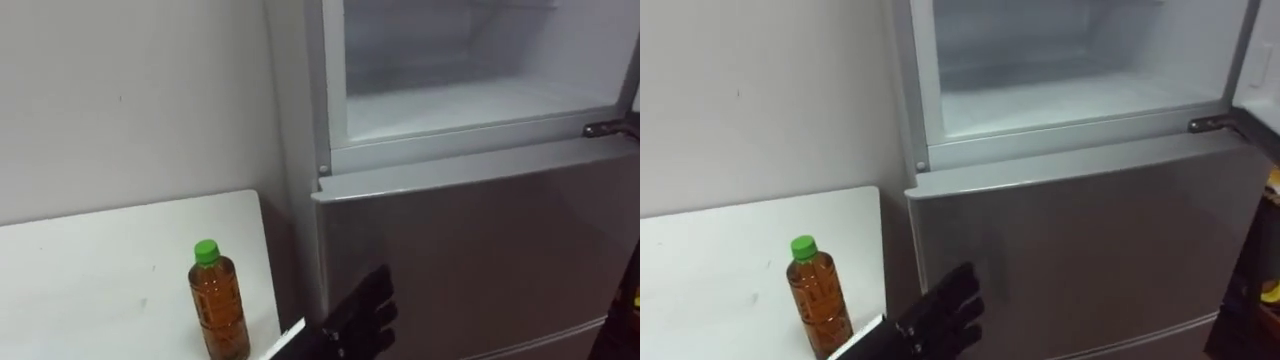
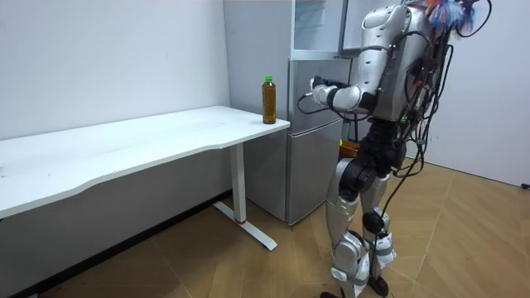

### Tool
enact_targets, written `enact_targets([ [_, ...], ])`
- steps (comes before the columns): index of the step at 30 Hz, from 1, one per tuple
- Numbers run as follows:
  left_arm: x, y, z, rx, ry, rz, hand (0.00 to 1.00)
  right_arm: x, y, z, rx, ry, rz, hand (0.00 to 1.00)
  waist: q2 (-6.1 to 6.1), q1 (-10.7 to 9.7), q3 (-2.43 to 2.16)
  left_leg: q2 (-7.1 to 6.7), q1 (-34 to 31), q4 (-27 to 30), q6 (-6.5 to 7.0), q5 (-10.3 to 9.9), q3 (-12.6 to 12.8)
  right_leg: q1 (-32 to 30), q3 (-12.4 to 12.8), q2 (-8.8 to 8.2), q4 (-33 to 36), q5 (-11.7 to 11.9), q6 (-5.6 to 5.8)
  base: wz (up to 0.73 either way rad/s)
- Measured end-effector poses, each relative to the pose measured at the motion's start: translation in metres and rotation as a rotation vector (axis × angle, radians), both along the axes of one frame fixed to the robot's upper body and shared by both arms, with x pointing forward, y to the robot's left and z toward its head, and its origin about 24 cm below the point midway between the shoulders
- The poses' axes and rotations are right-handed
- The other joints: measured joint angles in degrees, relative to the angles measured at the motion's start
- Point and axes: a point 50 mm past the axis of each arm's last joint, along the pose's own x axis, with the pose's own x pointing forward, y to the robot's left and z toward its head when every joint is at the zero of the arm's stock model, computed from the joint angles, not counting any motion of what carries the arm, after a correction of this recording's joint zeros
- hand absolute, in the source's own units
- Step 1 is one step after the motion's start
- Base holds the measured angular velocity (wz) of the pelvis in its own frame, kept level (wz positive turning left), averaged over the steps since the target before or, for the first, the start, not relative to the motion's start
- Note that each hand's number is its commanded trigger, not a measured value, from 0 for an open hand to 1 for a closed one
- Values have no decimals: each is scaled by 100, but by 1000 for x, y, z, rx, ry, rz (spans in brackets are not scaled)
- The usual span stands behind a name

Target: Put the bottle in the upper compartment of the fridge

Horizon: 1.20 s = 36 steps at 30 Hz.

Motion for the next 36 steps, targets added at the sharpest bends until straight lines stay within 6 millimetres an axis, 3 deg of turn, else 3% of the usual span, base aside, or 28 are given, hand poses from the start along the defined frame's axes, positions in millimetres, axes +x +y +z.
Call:
enact_targets([
  [5, -6, 10, -25, 42, 85, 61, 0, 0, 2, 0, -4, -11, 28, 0, -9, 245, -31, -15, -67, 49, 1, -1, -41, -7, -75, -24, -4, -8, 9, 7],
  [7, -14, 20, -40, 87, 147, 104, 0, 0, 5, 0, 4, -11, 35, 0, -17, 266, -50, -19, -110, 50, -2, 1, -133, -2, -144, -18, 5, -12, 3, 17],
  [12, -33, 42, -73, 147, 295, 180, 0, -1, 6, 1, 19, -25, 45, 0, -36, 360, -55, -25, -118, 50, -12, 6, -165, 49, -223, -18, -11, -43, -1, 10],
  [18, -61, 60, -117, 343, 465, 243, 0, -8, 7, 1, 36, -26, 51, 0, -114, 423, -56, -65, -129, 99, -10, 6, -211, 80, -323, -69, 8, -115, 20, 10],
  [23, -76, 70, -139, 444, 519, 289, 0, -8, 6, 1, 31, -47, 57, 0, -115, 527, -61, -71, -109, 109, -9, 5, -181, 98, -324, -79, 7, -122, 30, 0],
  [31, -124, 98, -180, 544, 776, 483, 0, -12, 8, 1, 41, -50, 98, 0, -110, 559, -66, -79, -39, 64, -10, 4, -199, 166, -357, -81, 4, -141, 35, 1],
  [36, -148, 105, -193, 589, 887, 541, 0, -15, 9, 0, 43, -51, 87, 0, -91, 583, -69, -80, -19, 52, -9, 3, -199, 182, -360, -84, 2, -142, 34, 1],
])
